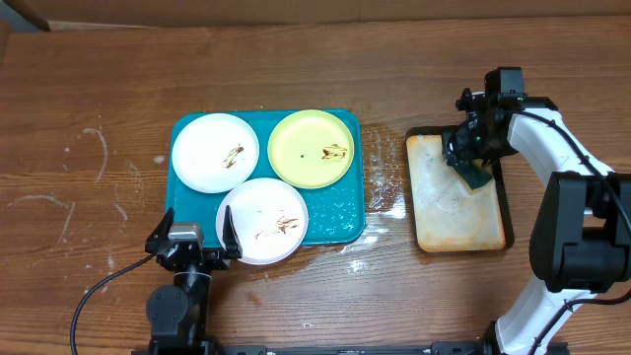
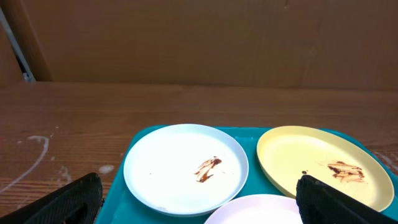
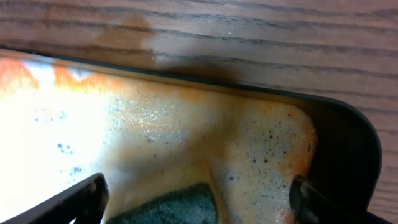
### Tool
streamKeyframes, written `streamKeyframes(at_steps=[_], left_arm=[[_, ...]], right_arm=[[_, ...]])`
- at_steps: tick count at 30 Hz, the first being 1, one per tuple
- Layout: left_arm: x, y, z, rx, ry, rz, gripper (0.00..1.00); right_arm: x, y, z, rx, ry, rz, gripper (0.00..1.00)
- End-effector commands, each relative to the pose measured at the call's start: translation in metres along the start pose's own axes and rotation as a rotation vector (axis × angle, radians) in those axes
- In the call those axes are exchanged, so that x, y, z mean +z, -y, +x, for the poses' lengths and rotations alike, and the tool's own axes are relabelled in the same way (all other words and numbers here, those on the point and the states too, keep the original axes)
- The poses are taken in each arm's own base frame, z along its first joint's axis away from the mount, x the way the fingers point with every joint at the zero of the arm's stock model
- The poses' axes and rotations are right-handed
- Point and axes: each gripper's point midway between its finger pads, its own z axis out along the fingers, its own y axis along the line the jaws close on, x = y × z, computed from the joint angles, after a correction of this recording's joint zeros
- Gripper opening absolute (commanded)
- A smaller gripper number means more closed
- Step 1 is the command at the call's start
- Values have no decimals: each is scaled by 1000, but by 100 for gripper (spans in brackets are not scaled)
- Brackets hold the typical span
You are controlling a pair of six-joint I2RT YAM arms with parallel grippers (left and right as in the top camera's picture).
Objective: Clean dirty plates on tray and stack at the side
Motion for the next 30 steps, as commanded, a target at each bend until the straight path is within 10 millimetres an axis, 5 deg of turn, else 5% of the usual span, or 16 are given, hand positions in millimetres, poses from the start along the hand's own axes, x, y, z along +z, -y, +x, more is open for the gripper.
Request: streamKeyframes(at_steps=[1,18,24,30], left_arm=[[0,0,0,15,6,5,100],[0,0,0,15,6,5,100],[0,0,0,15,6,5,100],[0,0,0,15,6,5,100]], right_arm=[[-3,-1,-3,-53,4,-4,96],[-3,-12,9,-41,-37,-62,79],[-3,-7,2,-23,-12,-35,35],[-3,10,-6,52,16,45,10]])
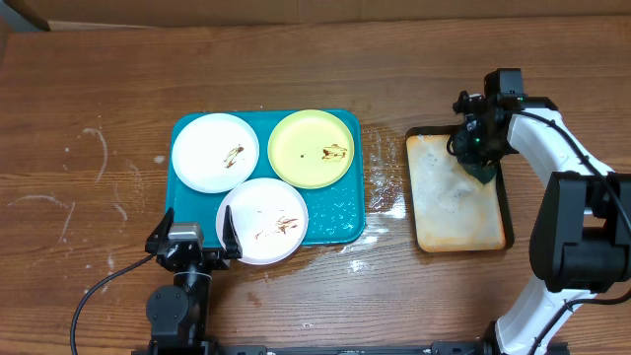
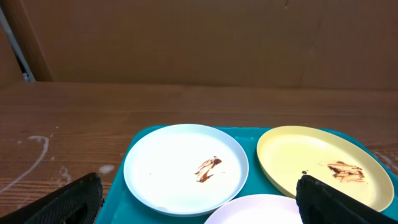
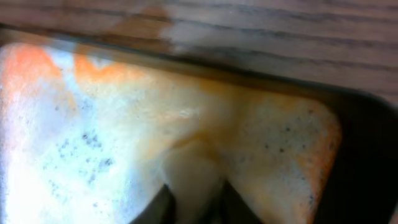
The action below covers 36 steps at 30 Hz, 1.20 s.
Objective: Clean dirty plates on tray and stack at the side
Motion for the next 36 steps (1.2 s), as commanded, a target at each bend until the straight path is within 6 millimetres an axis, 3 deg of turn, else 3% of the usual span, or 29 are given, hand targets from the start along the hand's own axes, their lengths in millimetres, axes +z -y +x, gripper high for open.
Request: streamKeyframes(at_steps=[1,5,10,14,17,19,23,25,30,36], left_arm=[[0,0,0,15,6,5,100],[0,0,0,15,6,5,100],[0,0,0,15,6,5,100],[0,0,0,15,6,5,100],[0,0,0,15,6,5,100],[0,0,0,15,6,5,100],[0,0,0,15,6,5,100],[0,0,0,15,6,5,100],[0,0,0,15,6,5,100],[0,0,0,15,6,5,100]], right_arm=[[-4,20,-7,81,22,95,8],[-6,37,-9,181,42,166,4],[-6,37,-12,288,65,156,4],[-4,23,-16,310,72,96,52],[-4,20,-18,378,80,91,46],[-4,20,-19,438,86,88,48],[-5,14,-27,468,114,44,57],[-5,14,-31,466,128,38,66],[-11,19,-37,381,142,70,67],[-12,32,-31,222,113,154,75]])
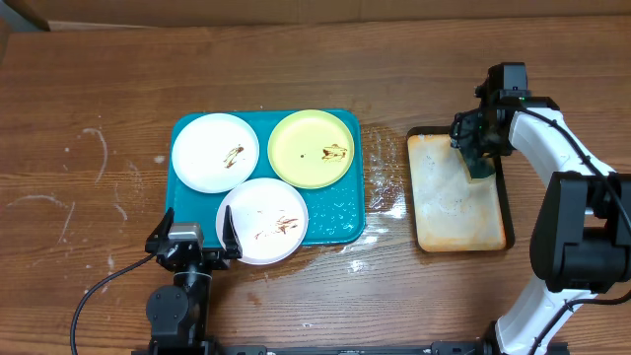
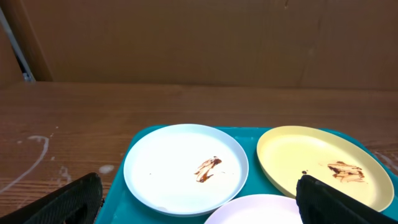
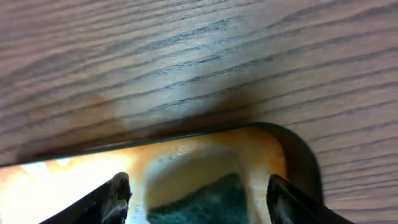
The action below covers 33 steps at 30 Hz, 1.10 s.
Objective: Clean dirty plates on tray and stack at the side
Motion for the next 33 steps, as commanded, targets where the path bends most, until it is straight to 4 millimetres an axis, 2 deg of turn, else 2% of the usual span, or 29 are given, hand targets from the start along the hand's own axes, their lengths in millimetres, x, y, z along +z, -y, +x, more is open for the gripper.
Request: streamKeyframes(at_steps=[1,5,10,19,20,25,29,33], left_arm=[[0,0,0,15,6,5,100],[0,0,0,15,6,5,100],[0,0,0,15,6,5,100],[0,0,0,15,6,5,100],[0,0,0,15,6,5,100],[0,0,0,15,6,5,100],[0,0,0,15,6,5,100],[0,0,0,15,6,5,100]], right_arm=[[-8,8,-15,-153,37,64,77],[-10,14,-9,-243,5,96,78],[-18,10,-10,-258,11,71,77],[-21,-12,10,-277,-54,-67,76],[-25,-21,9,-284,-42,-101,76],[-42,-37,-2,-326,9,-94,80],[-56,-38,-14,-333,28,-55,80],[-59,-29,-8,-323,-9,-30,79]])
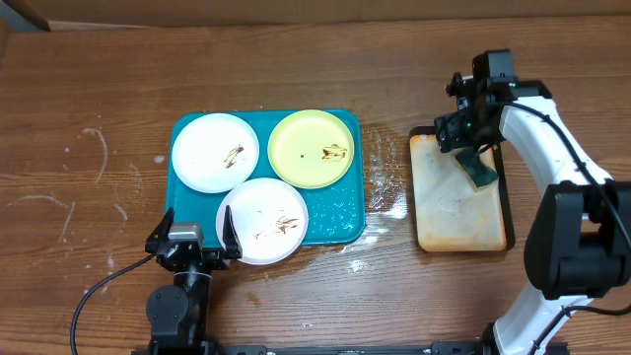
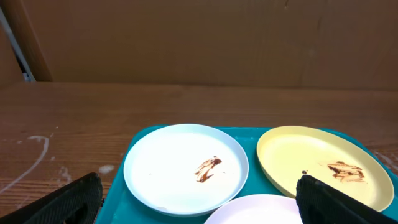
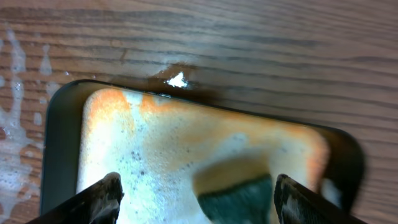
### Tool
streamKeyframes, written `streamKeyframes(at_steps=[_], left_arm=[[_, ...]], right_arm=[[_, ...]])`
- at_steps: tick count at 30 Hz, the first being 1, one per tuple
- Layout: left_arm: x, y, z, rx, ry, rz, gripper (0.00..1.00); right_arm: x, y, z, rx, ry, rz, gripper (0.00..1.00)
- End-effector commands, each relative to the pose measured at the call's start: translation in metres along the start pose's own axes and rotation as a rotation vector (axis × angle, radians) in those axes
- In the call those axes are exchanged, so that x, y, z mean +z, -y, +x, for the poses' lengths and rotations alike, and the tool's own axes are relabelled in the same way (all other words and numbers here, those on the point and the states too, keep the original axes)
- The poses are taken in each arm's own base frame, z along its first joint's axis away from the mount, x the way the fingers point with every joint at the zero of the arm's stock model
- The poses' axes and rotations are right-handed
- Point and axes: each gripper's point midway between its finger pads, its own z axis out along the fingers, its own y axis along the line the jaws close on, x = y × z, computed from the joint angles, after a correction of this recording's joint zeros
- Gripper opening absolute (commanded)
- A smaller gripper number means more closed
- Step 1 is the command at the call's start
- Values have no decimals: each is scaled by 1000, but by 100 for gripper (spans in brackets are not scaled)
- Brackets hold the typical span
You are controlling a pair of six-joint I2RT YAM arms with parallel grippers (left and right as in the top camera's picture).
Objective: Clean dirty plates on tray and stack at the side
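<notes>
Three dirty plates lie on the teal tray [image 1: 347, 212]: a white plate [image 1: 215, 152], a yellow plate [image 1: 314, 148] and a second white plate [image 1: 262, 220], each with brown smears. My left gripper [image 1: 193, 237] rests open at the tray's near edge, just left of the near plate; the left wrist view shows the white plate [image 2: 185, 168] and yellow plate [image 2: 323, 165] ahead of it. My right gripper [image 3: 198, 200] hangs open over the soapy pan, and the green sponge [image 3: 239, 202] lies in the foam between its fingers, nearer the right one.
The black pan [image 1: 506, 212] of orange, foamy water sits right of the teal tray. Spilled water [image 1: 380, 202] wets the wood between them. Cardboard walls stand along the table's far edge.
My right gripper has shifted slightly left and risen, so its wrist view now takes in the pan's whole far end. It stays open over the sponge. The left arm and plates are unchanged.
First my right gripper was open low over the sponge in the pan's far right corner. Then its fingers stood close together in the foam. After that it was open again with the sponge between them, and now it is higher, still open.
</notes>
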Motion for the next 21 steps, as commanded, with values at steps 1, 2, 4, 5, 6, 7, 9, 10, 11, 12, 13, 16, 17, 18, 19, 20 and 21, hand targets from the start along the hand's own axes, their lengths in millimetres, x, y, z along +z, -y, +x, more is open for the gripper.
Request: streamKeyframes(at_steps=[1,2,4,5,6,7,9,10,11,12,13,16,17,18,19,20,21], left_arm=[[0,0,0,15,6,5,100],[0,0,0,15,6,5,100],[0,0,0,15,6,5,100],[0,0,0,15,6,5,100],[0,0,0,15,6,5,100],[0,0,0,15,6,5,100],[0,0,0,15,6,5,100],[0,0,0,15,6,5,100],[0,0,0,15,6,5,100],[0,0,0,15,6,5,100],[0,0,0,15,6,5,100],[0,0,0,15,6,5,100],[0,0,0,15,6,5,100],[0,0,0,15,6,5,100],[0,0,0,15,6,5,100],[0,0,0,15,6,5,100],[0,0,0,15,6,5,100]], right_arm=[[-23,15,-5,36,29,42,79],[-23,17,-2,50,20,42,79],[-23,19,6,69,-6,27,78],[-23,19,9,79,-18,9,78],[-23,17,13,85,-30,-13,78],[-23,15,16,91,-43,-30,77],[-24,11,24,93,-72,-46,77],[-24,10,26,95,-83,-49,77],[-25,9,29,100,-94,-58,77],[-25,7,31,100,-101,-69,77],[-24,5,34,101,-112,-73,77],[-22,4,40,104,-134,-76,78],[-20,5,43,107,-141,-77,79],[-18,6,46,112,-149,-78,79],[-16,8,50,121,-156,-78,80],[-14,10,53,135,-161,-77,81],[-11,11,56,145,-168,-78,81]])
